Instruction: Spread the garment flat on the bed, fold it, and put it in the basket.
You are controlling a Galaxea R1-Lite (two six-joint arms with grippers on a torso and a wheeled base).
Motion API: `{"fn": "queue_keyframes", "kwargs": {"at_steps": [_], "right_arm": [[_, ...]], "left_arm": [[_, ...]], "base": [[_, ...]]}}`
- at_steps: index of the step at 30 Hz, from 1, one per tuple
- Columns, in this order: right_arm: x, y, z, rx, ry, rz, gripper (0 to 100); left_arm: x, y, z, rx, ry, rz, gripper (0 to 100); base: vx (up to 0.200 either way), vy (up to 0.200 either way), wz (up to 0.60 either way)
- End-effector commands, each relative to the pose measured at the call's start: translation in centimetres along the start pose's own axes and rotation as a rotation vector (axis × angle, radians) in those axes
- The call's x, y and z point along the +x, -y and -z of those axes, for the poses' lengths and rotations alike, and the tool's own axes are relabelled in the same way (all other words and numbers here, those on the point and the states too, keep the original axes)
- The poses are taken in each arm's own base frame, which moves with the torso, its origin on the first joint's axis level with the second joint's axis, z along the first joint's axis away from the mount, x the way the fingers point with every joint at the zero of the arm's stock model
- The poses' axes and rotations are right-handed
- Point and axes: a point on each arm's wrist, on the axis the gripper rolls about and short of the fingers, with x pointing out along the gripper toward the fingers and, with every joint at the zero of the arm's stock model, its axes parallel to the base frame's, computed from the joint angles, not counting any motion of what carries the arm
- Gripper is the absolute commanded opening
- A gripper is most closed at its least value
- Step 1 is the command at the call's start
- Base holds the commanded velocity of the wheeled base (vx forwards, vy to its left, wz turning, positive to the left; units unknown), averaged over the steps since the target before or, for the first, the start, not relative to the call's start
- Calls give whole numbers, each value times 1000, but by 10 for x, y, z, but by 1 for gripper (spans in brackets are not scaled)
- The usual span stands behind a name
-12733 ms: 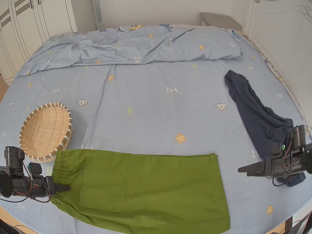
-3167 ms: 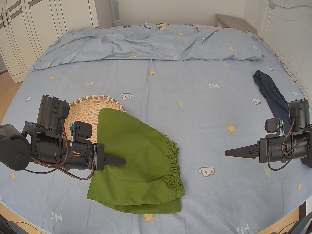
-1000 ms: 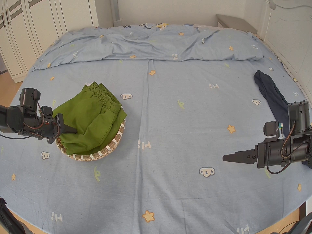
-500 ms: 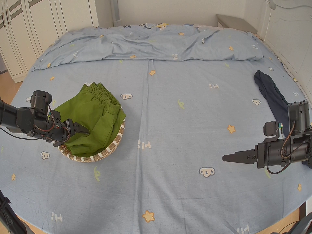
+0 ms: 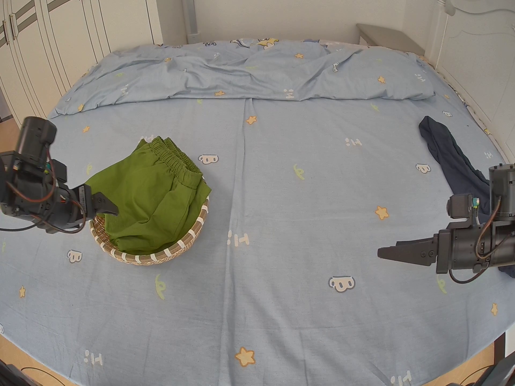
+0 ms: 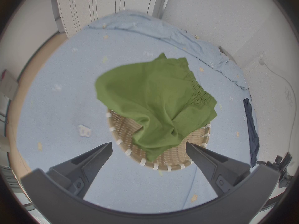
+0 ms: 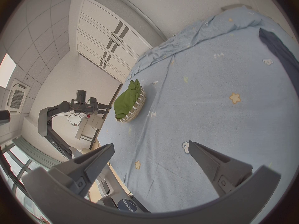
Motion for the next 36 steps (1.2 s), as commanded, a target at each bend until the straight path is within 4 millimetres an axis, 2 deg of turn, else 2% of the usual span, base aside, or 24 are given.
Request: {"fn": "queue_keyframes", "kwargs": {"at_steps": [1, 2, 3, 4, 5, 6, 7, 8, 9, 11, 14, 17, 19, 20, 25, 26, 27, 29, 30, 31, 34, 36], "right_arm": [[-48, -24, 16, -101, 148, -7, 100], [-59, -27, 25, -124, 176, 0, 100], [-59, -27, 25, -124, 176, 0, 100], [-80, -31, 41, -161, 236, 19, 100], [-90, -34, 54, -178, 266, 29, 100], [-92, -34, 56, -182, 272, 31, 100], [-107, -38, 83, -206, 325, 41, 100], [-114, -39, 99, -219, 355, 48, 100], [-121, -40, 119, -232, 398, 62, 100], [-126, -40, 135, -240, 434, 72, 100], [-131, -40, 166, -235, 474, 96, 100], [-136, -41, 189, -241, 487, 95, 100], [-138, -41, 199, -235, 476, 93, 100], [-139, -41, 206, -236, 464, 96, 100], [-136, -36, 210, -208, 457, 155, 100], [-132, -32, 213, -193, 455, 209, 100], [-132, -32, 213, -193, 455, 209, 100], [-132, -27, 213, -174, 497, 354, 100], [-132, -27, 213, -174, 497, 354, 100], [-133, -25, 212, -162, 535, 450, 100], [-133, -24, 212, -157, 563, 520, 100], [-133, -21, 212, -149, 585, 579, 100]], "left_arm": [[-97, -3, 23, 47, 205, -51, 100], [-111, -4, 32, 50, 235, -38, 100], [-111, -4, 32, 50, 235, -38, 100], [-130, -8, 48, 58, 273, -15, 100], [-139, -11, 59, 60, 298, -2, 100], [-140, -11, 61, 61, 302, 0, 100], [-154, -18, 86, 70, 336, 25, 100], [-161, -23, 103, 75, 358, 41, 100], [-170, -33, 129, 83, 391, 59, 100], [-173, -42, 154, 88, 408, 58, 100], [-172, -61, 200, 98, 451, 0, 100], [-167, -72, 232, 76, 497, -83, 100], [-163, -75, 244, 70, 522, -90, 100], [-159, -79, 257, 73, 549, -87, 100], [-134, -90, 283, 85, 559, -69, 100], [-121, -93, 289, 81, 564, -76, 100], [-121, -93, 289, 81, 564, -76, 100], [-113, -91, 284, 37, 658, -28, 100], [-113, -91, 284, 37, 658, -28, 100], [-105, -92, 284, 31, 699, -15, 100], [-98, -92, 283, 44, 760, -5, 100], [-95, -90, 283, 98, 787, 79, 100]], "base": [[0, 0, 0], [0, 0, 0], [0, 0, 0], [0, 0, 0], [0, 0, 0], [0, 0, 0], [0, 0, 0], [0, 0, 0], [0, 0, 0], [0, 0, 0], [0, 0, 0], [0, 0, 0], [0, 0, 0], [0, 0, 0], [0, 0, 0], [0, 0, 0], [0, 0, 0], [0, 0, 0], [0, 0, 0], [0, 0, 0], [0, 0, 0], [0, 0, 0]]}}
